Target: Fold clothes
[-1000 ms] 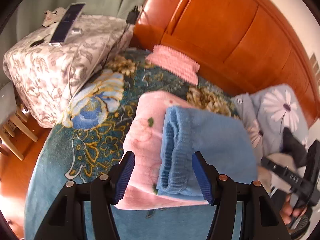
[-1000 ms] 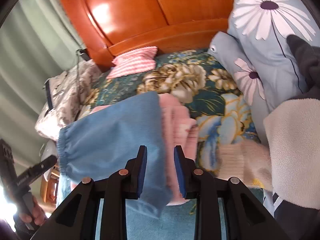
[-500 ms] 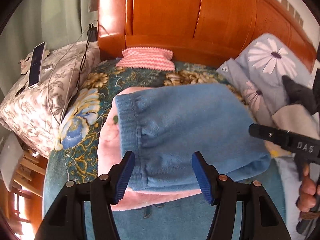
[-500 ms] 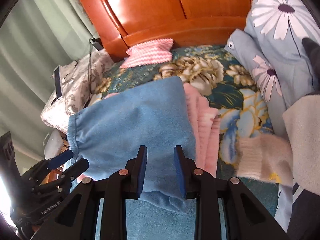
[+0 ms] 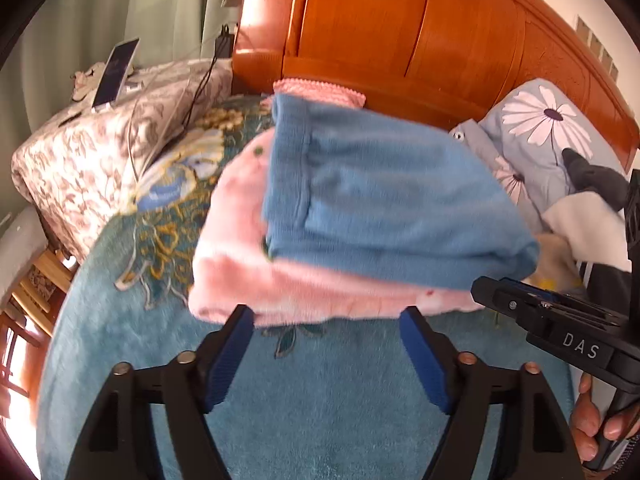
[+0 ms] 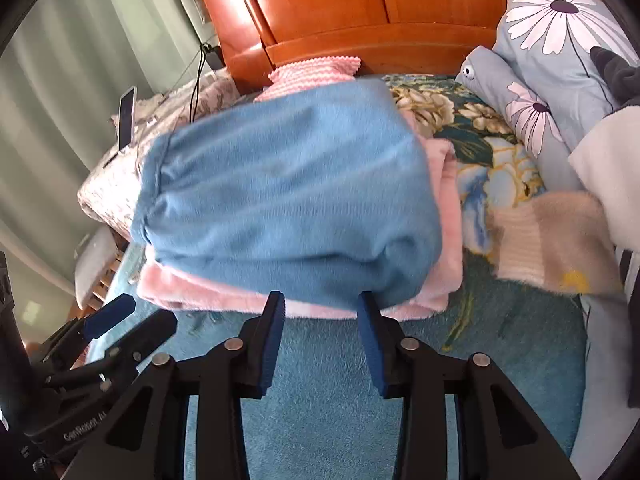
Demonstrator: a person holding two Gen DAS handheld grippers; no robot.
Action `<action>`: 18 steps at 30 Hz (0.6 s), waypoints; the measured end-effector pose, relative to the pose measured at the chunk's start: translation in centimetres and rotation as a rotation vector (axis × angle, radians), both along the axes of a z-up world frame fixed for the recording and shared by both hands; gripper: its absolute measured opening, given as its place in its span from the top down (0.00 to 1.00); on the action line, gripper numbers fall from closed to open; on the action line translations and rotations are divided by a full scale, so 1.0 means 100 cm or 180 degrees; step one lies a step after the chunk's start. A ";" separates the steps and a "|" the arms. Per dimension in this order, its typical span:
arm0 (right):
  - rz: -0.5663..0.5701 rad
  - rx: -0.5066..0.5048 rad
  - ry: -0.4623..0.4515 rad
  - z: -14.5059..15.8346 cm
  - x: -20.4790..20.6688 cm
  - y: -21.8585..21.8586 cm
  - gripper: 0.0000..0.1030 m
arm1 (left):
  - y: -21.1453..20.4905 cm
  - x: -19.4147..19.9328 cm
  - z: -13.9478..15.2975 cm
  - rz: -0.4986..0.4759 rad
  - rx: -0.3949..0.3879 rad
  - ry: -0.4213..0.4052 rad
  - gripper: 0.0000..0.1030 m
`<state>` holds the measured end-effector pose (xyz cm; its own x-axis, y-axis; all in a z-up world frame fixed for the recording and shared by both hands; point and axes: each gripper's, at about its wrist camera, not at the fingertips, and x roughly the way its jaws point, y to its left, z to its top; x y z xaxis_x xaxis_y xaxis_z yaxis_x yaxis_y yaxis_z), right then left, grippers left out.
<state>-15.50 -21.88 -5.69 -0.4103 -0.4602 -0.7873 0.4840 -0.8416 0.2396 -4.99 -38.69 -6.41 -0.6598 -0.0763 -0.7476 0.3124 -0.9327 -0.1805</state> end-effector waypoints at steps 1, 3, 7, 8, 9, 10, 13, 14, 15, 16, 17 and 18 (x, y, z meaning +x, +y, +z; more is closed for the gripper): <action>-0.0027 0.0034 -0.0004 -0.005 0.000 -0.001 0.58 | 0.000 0.002 -0.006 0.0030 0.0029 -0.0004 0.10; -0.0101 0.0073 -0.0015 -0.015 0.000 -0.002 0.54 | 0.001 0.003 -0.015 0.0097 0.0025 0.0027 0.00; -0.0256 0.0114 0.0031 -0.032 -0.001 -0.002 0.43 | 0.005 0.006 -0.029 0.0227 -0.0092 0.0080 0.00; -0.0284 0.0145 0.0043 -0.036 -0.001 -0.002 0.38 | 0.005 0.005 -0.033 0.0263 -0.0133 0.0068 0.00; -0.0305 0.0177 0.0061 -0.040 0.000 -0.003 0.35 | 0.006 0.004 -0.037 0.0301 -0.0174 0.0055 0.00; -0.0319 0.0210 0.0084 -0.043 0.000 -0.004 0.35 | 0.005 0.004 -0.041 0.0351 -0.0235 0.0027 0.00; -0.0366 0.0323 0.0206 -0.050 0.002 -0.007 0.34 | 0.003 0.002 -0.053 0.0413 -0.0303 -0.0031 0.00; -0.0385 0.0352 0.0233 -0.053 0.002 -0.008 0.34 | 0.000 0.002 -0.055 0.0416 -0.0272 -0.0040 0.00; -0.0407 0.0377 0.0247 -0.057 0.001 -0.009 0.34 | -0.002 0.002 -0.057 0.0419 -0.0238 -0.0049 0.00; -0.0429 0.0402 0.0261 -0.060 0.001 -0.009 0.34 | -0.005 0.001 -0.058 0.0442 -0.0209 -0.0048 0.00; -0.0454 0.0418 0.0288 -0.063 0.002 -0.010 0.33 | -0.009 0.001 -0.060 0.0473 -0.0180 -0.0046 0.00; -0.0465 0.0435 0.0349 -0.065 0.004 -0.011 0.31 | -0.012 0.001 -0.061 0.0493 -0.0136 -0.0046 0.00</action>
<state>-15.13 -23.02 -12.20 -0.5513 -0.2817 -0.7853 0.3714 -0.9257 0.0714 -4.88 -39.89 -12.54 -0.6267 -0.2083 -0.7509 0.4553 -0.8799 -0.1360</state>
